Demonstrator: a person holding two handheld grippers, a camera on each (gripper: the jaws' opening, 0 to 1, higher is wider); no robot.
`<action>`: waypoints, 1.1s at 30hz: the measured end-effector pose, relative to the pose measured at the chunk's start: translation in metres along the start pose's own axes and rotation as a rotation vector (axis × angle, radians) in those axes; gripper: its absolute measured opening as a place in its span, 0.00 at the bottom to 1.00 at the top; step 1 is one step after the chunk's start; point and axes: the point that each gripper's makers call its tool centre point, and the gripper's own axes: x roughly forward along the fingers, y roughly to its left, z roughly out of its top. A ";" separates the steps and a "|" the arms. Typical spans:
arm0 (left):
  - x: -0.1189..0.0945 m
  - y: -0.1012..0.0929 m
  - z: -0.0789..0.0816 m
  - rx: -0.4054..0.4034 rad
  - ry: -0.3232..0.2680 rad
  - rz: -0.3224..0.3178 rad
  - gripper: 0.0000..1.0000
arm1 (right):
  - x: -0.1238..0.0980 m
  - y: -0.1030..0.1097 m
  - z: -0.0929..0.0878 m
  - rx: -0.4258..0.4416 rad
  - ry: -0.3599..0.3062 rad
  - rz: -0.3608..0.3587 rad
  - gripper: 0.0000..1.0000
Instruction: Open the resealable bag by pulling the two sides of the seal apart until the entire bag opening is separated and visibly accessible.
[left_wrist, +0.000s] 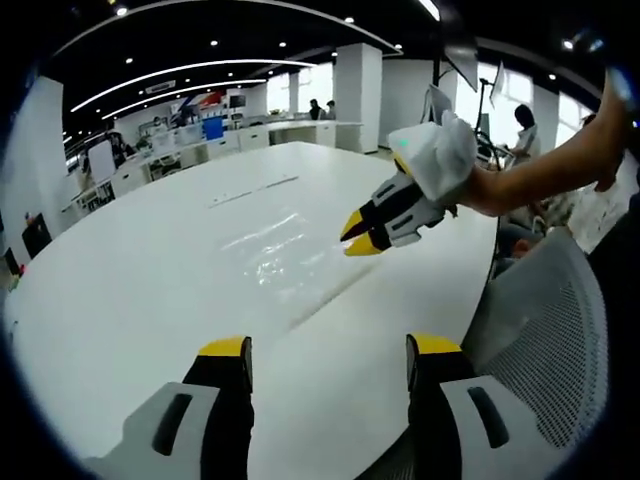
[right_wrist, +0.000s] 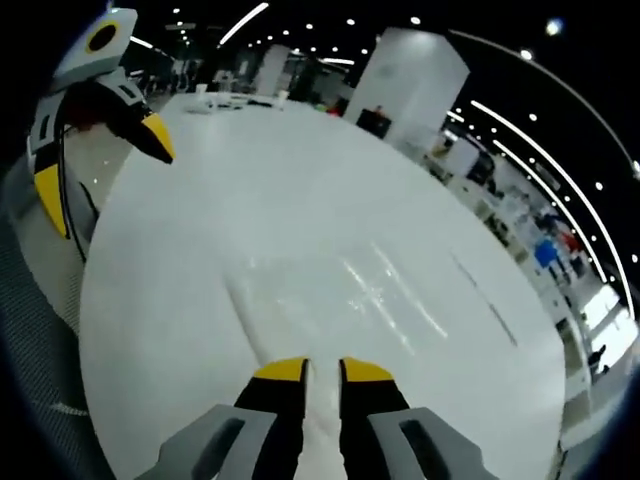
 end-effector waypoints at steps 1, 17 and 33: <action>0.000 0.000 0.000 0.005 0.004 -0.001 0.60 | -0.001 0.001 -0.001 0.011 -0.002 0.002 0.10; 0.002 0.001 0.014 0.029 -0.024 0.007 0.62 | -0.029 0.005 -0.004 0.240 -0.076 0.007 0.27; -0.004 0.001 0.027 0.048 -0.064 0.021 0.66 | -0.071 0.010 -0.019 0.390 -0.102 -0.008 0.46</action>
